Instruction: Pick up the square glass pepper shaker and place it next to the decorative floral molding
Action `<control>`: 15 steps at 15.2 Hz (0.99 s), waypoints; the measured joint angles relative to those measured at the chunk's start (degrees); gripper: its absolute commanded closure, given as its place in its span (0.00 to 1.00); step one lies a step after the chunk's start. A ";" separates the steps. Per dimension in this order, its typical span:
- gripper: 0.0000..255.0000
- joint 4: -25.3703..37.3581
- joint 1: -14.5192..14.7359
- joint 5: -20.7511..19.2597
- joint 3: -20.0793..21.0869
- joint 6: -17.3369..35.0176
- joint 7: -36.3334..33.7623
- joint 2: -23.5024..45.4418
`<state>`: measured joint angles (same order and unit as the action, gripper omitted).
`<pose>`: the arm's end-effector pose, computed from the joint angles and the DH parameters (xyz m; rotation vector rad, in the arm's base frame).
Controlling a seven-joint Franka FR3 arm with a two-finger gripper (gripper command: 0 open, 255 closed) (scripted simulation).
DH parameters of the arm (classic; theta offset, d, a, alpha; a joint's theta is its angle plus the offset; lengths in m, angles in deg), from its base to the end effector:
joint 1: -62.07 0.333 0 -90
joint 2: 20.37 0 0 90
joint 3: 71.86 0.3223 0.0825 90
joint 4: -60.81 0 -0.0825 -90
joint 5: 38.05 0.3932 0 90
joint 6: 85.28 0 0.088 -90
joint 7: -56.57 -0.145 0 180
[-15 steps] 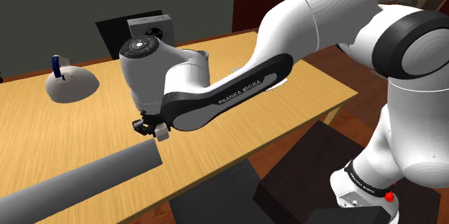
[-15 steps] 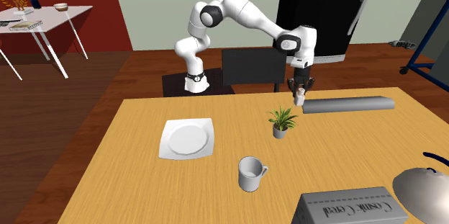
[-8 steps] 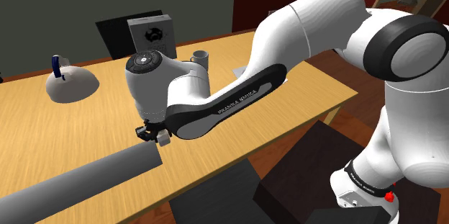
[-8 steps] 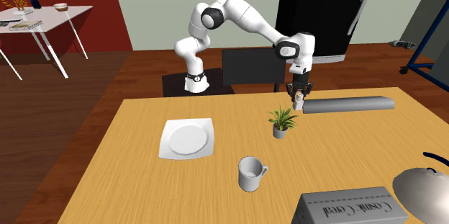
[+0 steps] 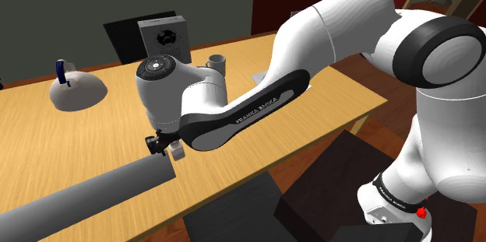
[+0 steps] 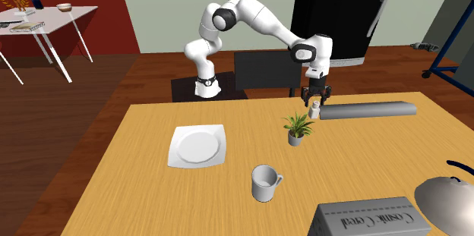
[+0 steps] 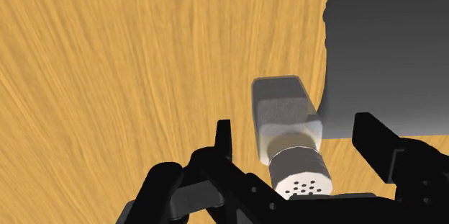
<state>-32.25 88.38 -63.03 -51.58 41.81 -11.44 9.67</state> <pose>0.5251 0.4771 0.3066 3.1018 -0.2824 0.3428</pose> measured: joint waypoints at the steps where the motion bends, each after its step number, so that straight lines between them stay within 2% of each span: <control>1: 0.00 0.00 0.00 0.00 0.00 0.00 0.00 0.00; 4: 0.00 0.00 0.00 0.00 0.00 0.00 0.00 0.00; 9: 0.00 0.80 -0.19 1.85 1.17 -4.19 1.04 -3.66; 15: 0.00 0.95 -0.21 2.10 1.31 -4.82 1.19 -4.10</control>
